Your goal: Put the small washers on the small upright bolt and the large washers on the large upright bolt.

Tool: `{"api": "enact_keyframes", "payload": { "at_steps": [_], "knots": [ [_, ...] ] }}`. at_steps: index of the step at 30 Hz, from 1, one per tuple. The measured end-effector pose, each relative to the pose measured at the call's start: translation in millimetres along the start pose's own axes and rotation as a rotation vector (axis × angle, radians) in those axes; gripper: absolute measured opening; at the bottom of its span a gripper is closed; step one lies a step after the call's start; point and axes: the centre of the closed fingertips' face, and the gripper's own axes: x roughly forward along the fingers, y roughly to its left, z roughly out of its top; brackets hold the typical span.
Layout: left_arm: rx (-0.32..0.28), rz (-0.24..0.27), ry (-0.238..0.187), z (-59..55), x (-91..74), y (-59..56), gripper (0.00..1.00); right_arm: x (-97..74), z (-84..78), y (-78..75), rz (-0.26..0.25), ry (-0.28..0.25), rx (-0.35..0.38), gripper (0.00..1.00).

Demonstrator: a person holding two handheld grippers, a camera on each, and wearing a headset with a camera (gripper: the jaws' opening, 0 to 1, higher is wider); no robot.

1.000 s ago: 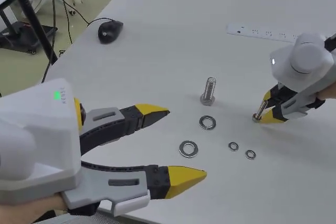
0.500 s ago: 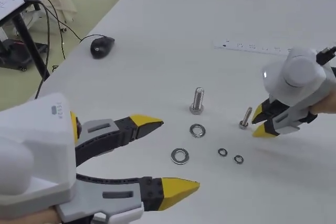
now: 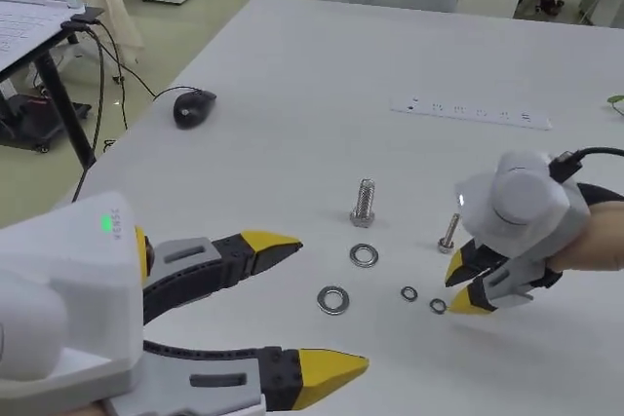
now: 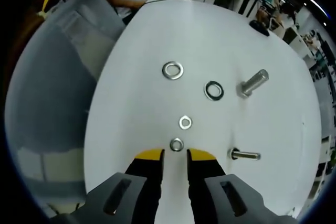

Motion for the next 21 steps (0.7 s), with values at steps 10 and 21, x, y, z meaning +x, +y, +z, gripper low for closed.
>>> {"api": "enact_keyframes", "payload": {
  "at_steps": [10,21],
  "knots": [
    [0.005,0.001,-0.013,3.1,-3.3,0.3,0.60,13.7,-1.9,-0.8,0.016,0.020,0.021,0.19],
    [-0.007,0.000,-0.012,2.2,2.1,2.8,0.60,18.7,-3.3,-3.4,0.041,0.026,0.038,0.21]
  ]
}}
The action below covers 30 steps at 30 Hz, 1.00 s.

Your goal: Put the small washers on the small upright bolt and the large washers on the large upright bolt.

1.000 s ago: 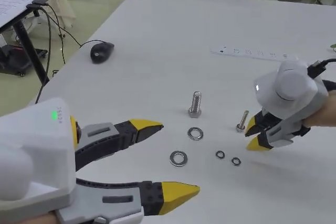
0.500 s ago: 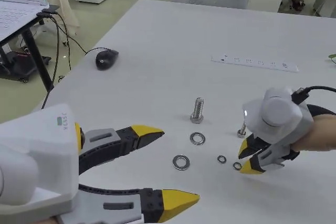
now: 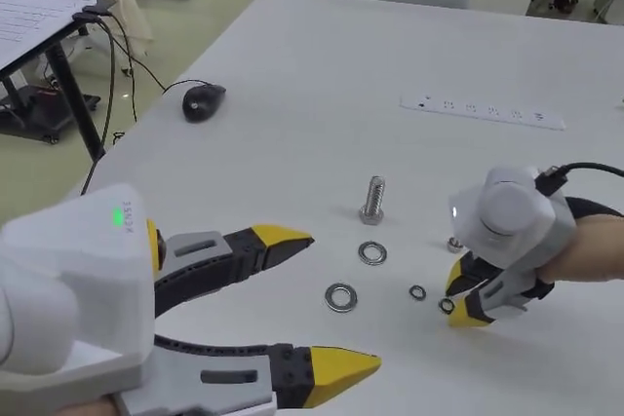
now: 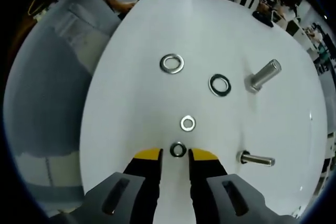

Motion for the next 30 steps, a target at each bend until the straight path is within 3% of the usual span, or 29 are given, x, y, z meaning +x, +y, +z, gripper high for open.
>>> {"api": "enact_keyframes", "payload": {
  "at_steps": [12,30],
  "knots": [
    [-0.004,0.012,0.006,-1.3,2.0,2.5,0.60,-0.6,0.8,0.1,-0.002,0.009,-0.045,0.15],
    [0.004,-0.002,0.019,-0.7,2.6,1.8,0.60,-0.9,-0.8,1.9,0.017,0.032,-0.025,0.12]
  ]
}}
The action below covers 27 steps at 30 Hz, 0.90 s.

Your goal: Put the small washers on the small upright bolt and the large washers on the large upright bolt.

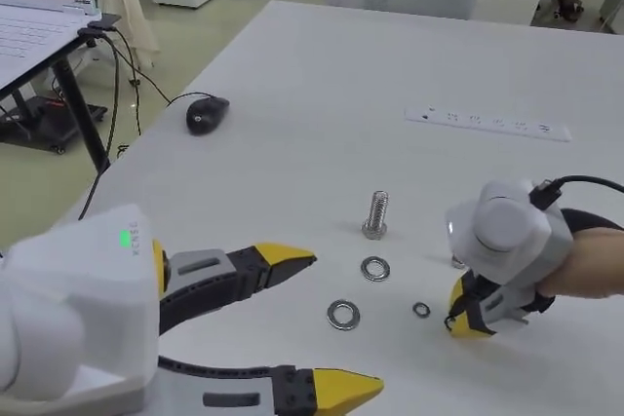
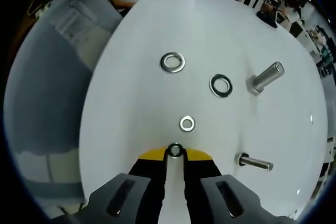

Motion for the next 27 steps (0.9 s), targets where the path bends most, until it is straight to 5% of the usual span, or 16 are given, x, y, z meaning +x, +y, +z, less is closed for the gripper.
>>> {"api": "enact_keyframes", "payload": {
  "at_steps": [10,27],
  "knots": [
    [0.003,-0.009,0.020,-4.6,2.7,-0.3,0.60,-26.3,-4.2,-8.6,-0.037,-0.013,0.021,0.12],
    [-0.002,-0.023,0.022,-5.2,11.2,1.4,0.59,-75.3,-12.9,-48.8,-0.140,-0.013,0.052,0.12]
  ]
}}
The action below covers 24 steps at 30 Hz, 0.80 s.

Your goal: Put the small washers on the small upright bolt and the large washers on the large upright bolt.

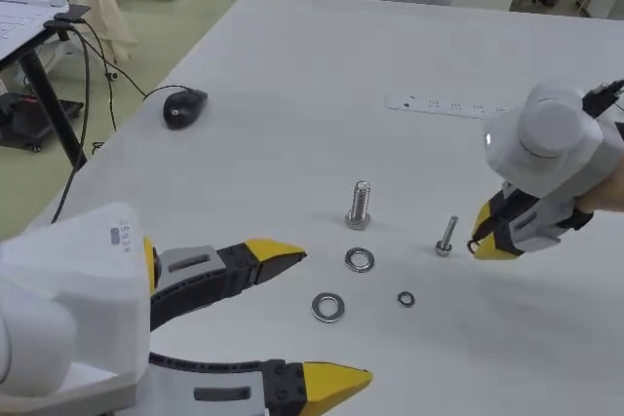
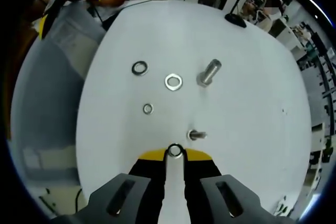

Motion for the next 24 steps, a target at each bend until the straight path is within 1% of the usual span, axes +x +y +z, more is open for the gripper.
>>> {"api": "enact_keyframes", "payload": {
  "at_steps": [5,11,15,18,22,24],
  "knots": [
    [-0.004,0.006,-0.002,0.3,-0.1,2.8,0.59,-4.8,6.4,-15.3,-0.019,-0.003,-0.006,0.12],
    [-0.011,0.019,0.001,-1.4,-2.1,7.7,0.59,-0.6,13.3,-28.1,-0.024,0.002,-0.026,0.12],
    [-0.018,0.028,-0.007,0.0,-3.4,9.5,0.60,5.0,15.9,-32.9,-0.020,0.007,-0.027,0.12],
    [-0.021,0.031,0.002,-2.5,-2.9,10.4,0.60,8.3,17.1,-32.5,-0.009,0.005,-0.032,0.12],
    [-0.029,0.034,-0.002,-2.4,-1.7,10.5,0.59,11.3,14.8,-33.6,-0.003,0.011,-0.035,0.12],
    [-0.032,0.037,-0.004,-2.5,-1.3,11.1,0.60,13.6,11.9,-36.6,0.003,0.012,-0.035,0.12]
  ]
}}
